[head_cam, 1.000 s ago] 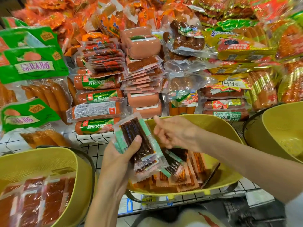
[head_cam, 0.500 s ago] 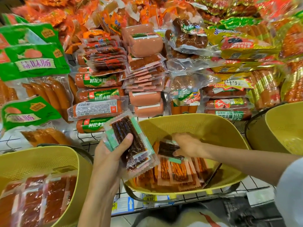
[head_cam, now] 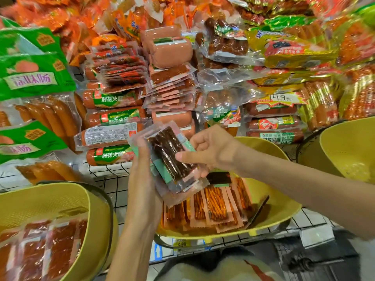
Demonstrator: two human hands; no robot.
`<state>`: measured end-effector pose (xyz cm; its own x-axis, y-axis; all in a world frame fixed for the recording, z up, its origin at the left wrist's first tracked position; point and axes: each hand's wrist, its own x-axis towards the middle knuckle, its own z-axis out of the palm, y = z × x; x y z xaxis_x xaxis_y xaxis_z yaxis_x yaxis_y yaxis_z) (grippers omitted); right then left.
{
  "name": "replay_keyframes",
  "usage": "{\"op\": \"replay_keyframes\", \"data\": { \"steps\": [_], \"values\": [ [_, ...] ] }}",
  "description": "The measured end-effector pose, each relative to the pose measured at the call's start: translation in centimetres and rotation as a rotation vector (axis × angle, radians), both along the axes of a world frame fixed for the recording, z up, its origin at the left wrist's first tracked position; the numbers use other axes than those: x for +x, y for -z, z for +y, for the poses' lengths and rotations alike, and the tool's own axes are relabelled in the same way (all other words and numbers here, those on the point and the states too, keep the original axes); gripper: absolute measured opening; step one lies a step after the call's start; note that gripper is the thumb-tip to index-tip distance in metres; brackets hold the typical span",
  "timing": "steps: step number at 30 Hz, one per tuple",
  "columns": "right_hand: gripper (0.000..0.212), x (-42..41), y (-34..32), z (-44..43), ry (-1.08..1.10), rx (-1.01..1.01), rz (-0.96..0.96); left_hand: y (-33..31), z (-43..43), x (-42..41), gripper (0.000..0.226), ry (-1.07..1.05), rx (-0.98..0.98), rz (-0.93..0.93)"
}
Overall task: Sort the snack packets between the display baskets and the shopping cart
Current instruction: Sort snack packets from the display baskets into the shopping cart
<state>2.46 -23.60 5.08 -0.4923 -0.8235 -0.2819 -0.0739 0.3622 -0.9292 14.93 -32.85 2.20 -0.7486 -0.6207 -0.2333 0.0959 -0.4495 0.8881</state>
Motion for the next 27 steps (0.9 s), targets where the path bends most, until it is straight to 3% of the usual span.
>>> {"op": "replay_keyframes", "data": {
  "steps": [5,9,10,12,15,22,25,27],
  "values": [
    [0.045,-3.3,2.0,1.3,-0.189,0.217,-0.053,1.2,-0.1,-0.1,0.035,-0.138,0.058,-0.058],
    [0.034,-4.8,9.1,3.2,-0.423,0.731,0.581,1.0,-1.5,1.2,0.047,-0.226,0.078,-0.093],
    [0.028,-4.6,10.6,3.1,-0.437,0.813,0.641,0.9,-1.7,1.4,0.048,-0.225,0.065,-0.096],
    [0.037,-3.9,12.1,2.5,-0.505,0.881,0.717,0.6,-1.9,1.6,0.049,-0.231,0.052,-0.099],
    [0.049,-3.8,12.3,2.0,-0.546,0.907,0.833,0.5,-2.0,1.9,0.047,-0.243,0.037,-0.113],
    [0.050,-3.8,11.0,3.1,-0.544,0.845,0.823,0.6,-1.9,1.8,0.053,-0.236,0.015,-0.149],
    [0.036,-3.8,10.4,3.2,-0.513,0.806,0.725,1.0,-2.1,1.7,0.051,-0.215,-0.018,-0.174],
    [0.025,-4.3,8.8,3.5,-0.379,0.679,0.628,1.2,-2.1,1.5,0.047,-0.188,-0.042,-0.180]
  ]
}}
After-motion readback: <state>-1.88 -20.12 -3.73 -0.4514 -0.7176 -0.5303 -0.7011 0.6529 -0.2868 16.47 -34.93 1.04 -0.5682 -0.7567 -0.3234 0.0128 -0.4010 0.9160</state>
